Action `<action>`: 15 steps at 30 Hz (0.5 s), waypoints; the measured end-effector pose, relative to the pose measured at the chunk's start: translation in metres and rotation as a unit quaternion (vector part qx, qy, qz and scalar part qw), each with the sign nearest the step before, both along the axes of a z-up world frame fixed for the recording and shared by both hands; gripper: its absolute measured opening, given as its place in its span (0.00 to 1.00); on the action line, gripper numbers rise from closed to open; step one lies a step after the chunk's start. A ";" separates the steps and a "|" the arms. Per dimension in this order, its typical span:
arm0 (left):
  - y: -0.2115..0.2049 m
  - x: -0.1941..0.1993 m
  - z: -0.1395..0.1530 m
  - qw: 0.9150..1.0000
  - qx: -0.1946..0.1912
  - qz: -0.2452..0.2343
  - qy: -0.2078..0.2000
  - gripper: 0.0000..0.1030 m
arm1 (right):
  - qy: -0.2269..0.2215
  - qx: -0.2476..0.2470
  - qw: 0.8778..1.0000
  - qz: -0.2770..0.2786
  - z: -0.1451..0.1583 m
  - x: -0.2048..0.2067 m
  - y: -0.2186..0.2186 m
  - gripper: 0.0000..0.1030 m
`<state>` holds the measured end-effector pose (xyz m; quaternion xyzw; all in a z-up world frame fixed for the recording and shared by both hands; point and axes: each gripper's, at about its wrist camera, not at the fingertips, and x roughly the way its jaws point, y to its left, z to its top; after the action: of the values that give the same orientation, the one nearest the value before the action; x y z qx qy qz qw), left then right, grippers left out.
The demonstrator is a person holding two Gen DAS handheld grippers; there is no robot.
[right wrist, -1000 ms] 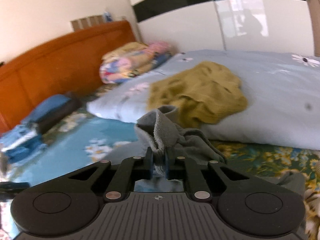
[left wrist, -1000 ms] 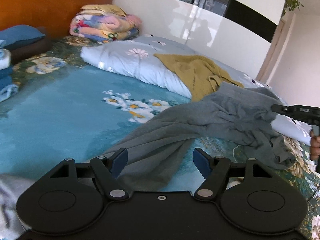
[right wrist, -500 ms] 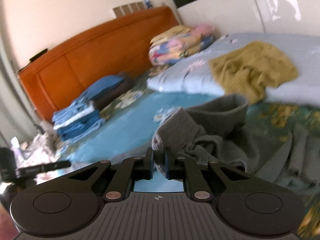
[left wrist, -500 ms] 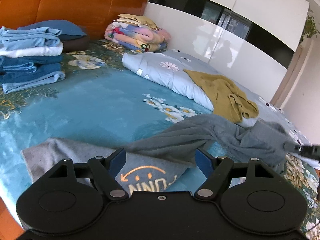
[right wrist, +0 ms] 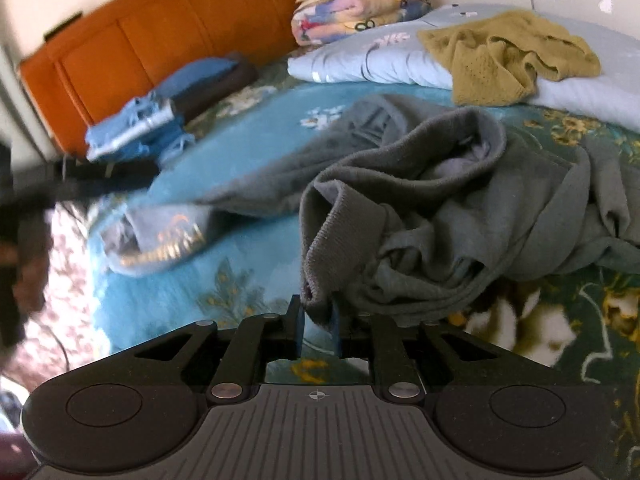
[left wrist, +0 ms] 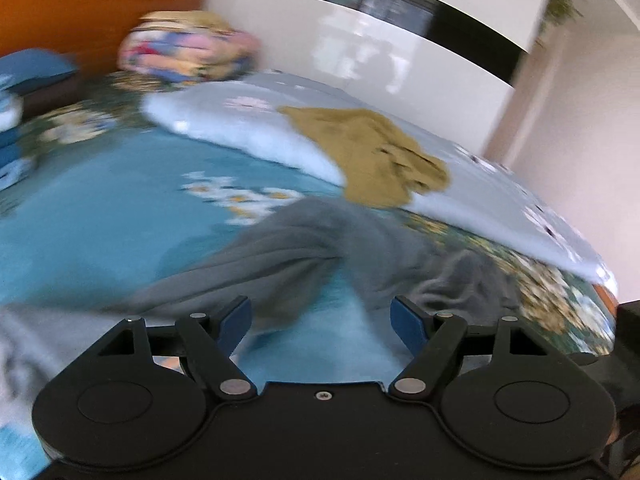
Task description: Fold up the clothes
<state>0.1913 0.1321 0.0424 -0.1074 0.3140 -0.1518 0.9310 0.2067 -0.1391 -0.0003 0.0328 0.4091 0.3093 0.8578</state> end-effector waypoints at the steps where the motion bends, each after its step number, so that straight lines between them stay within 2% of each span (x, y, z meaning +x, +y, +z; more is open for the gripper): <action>1: -0.013 0.009 0.001 1.000 0.004 -0.021 0.000 0.72 | -0.002 -0.002 1.000 0.004 0.000 -0.002 -0.001 0.17; 2: -0.027 0.018 0.001 0.999 0.010 -0.043 0.001 0.73 | -0.004 -0.001 1.000 0.006 0.000 -0.003 -0.003 0.18; 4: -0.054 0.033 0.000 0.997 0.024 -0.078 0.004 0.73 | -0.008 0.005 1.000 0.006 0.002 -0.006 -0.011 0.29; 7: -0.089 0.056 -0.008 0.991 0.043 -0.124 0.012 0.73 | -0.019 0.000 1.000 0.001 0.002 -0.011 -0.023 0.33; 12: -0.135 0.092 -0.027 0.982 0.083 -0.164 0.031 0.73 | -0.029 -0.016 0.999 -0.016 -0.004 -0.015 -0.041 0.36; 15: -0.149 0.107 -0.033 0.982 0.097 -0.161 0.024 0.73 | -0.036 -0.031 0.999 -0.019 -0.009 -0.016 -0.047 0.39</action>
<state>0.2983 -0.0171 0.0098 0.0319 0.3626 -0.2664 0.8925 0.1902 -0.1858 -0.0092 0.0028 0.3863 0.2812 0.8784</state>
